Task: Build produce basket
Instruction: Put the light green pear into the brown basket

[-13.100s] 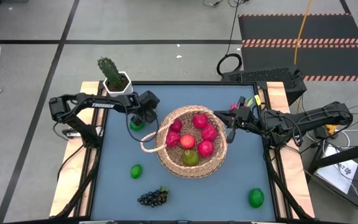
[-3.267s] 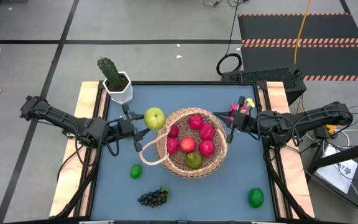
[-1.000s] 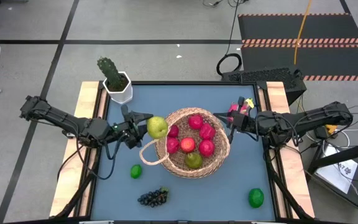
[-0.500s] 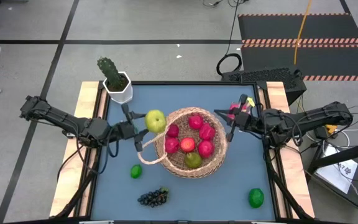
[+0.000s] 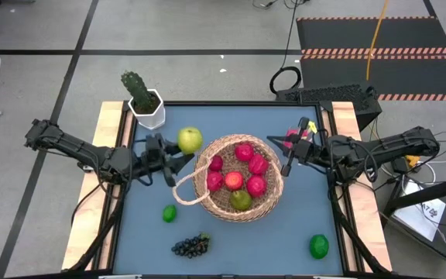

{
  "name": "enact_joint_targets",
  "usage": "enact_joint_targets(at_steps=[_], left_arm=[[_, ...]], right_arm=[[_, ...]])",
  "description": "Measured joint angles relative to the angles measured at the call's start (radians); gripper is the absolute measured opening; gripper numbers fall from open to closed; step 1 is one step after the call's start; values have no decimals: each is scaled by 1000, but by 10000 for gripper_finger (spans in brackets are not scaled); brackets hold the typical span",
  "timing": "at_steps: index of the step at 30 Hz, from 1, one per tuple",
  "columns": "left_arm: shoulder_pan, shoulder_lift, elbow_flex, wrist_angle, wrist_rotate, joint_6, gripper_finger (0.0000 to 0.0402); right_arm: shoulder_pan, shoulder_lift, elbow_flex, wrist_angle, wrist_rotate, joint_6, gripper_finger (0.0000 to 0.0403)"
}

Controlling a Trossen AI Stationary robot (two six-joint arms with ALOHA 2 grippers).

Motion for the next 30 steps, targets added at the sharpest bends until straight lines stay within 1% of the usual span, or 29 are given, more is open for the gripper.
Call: enact_joint_targets(at_steps=[3,5,9,13,24,30], left_arm=[[0,0,0,0,1,-166,212],[0,0,0,0,1,-244,212],[0,0,0,0,2,-305,212],[0,0,0,0,2,-295,212],[0,0,0,0,2,-134,212],[0,0,0,0,1,-140,212]], right_arm=[[0,0,0,-13,1,-9,0],[0,0,0,-18,1,-13,0],[0,0,0,-28,2,-25,0],[0,0,0,-30,2,-25,0],[0,0,0,-32,2,-25,0],[0,0,0,-33,2,-25,0]])
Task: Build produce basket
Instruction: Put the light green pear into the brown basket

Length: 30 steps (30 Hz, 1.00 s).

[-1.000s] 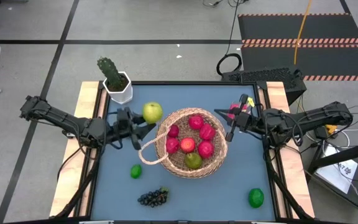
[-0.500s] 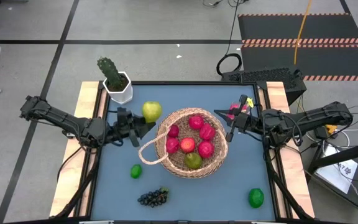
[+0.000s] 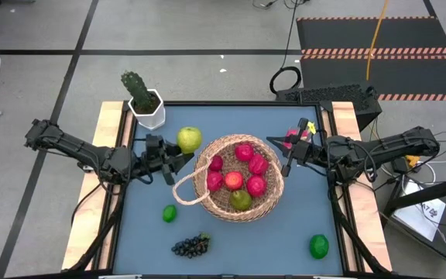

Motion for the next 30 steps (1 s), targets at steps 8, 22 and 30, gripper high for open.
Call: enact_joint_targets(at_steps=[8,22,30], left_arm=[[0,0,0,0,-2,235,212],[12,1,0,60,0,421,212],[59,6,144,-17,84,485,212]], right_arm=[[0,0,0,-24,0,-7,0],[0,0,0,-64,0,7,0],[0,-20,1,-94,0,24,0]])
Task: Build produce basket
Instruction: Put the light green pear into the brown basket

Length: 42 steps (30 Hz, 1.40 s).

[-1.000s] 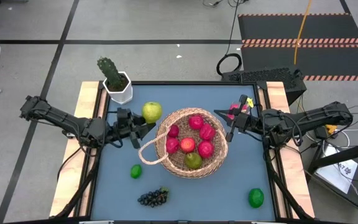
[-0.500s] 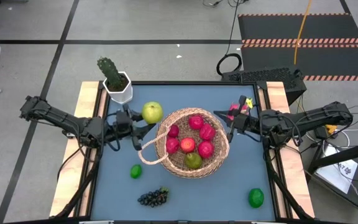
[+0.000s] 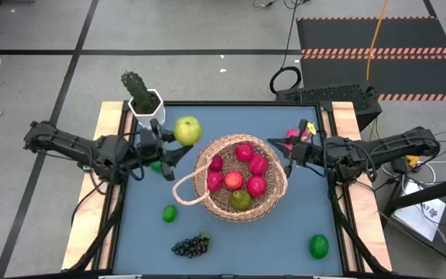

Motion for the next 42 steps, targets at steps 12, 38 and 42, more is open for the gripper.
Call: enact_joint_targets(at_steps=[12,38,42], left_arm=[[21,252,478,-547,4,13,212],[26,696,741,-810,186,-123,212],[26,717,741,-819,248,-147,212]], right_arm=[[2,-121,0,-140,0,64,0],[2,-251,0,-370,0,179,0],[2,-251,0,-370,0,179,0]])
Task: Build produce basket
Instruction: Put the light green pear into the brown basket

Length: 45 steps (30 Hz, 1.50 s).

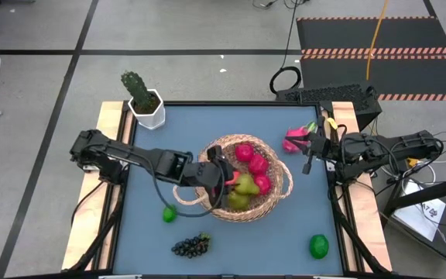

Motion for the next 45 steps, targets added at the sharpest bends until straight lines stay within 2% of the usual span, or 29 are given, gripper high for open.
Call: enact_joint_targets(at_steps=[3,9,14,17,22,27,32,39,45], left_arm=[[0,-2,0,2,39,-2,212],[6,-81,0,-11,36,9,212],[16,-141,0,-81,32,-42,212],[7,-142,0,-69,68,-51,212],[6,-35,-1,28,186,-52,211],[16,78,-1,70,215,-30,211],[51,151,-1,64,222,-43,211],[96,218,-1,54,379,-53,211],[138,259,-1,-2,424,-73,211]], right_arm=[[0,0,0,0,0,0,0],[0,0,0,0,0,0,0],[0,0,0,0,0,7,0],[0,0,0,0,0,7,0],[0,0,0,0,0,7,0],[0,1,0,0,0,7,0],[0,1,0,0,0,7,0],[0,1,0,0,0,1,0],[0,1,-1,-1,0,-3,0]])
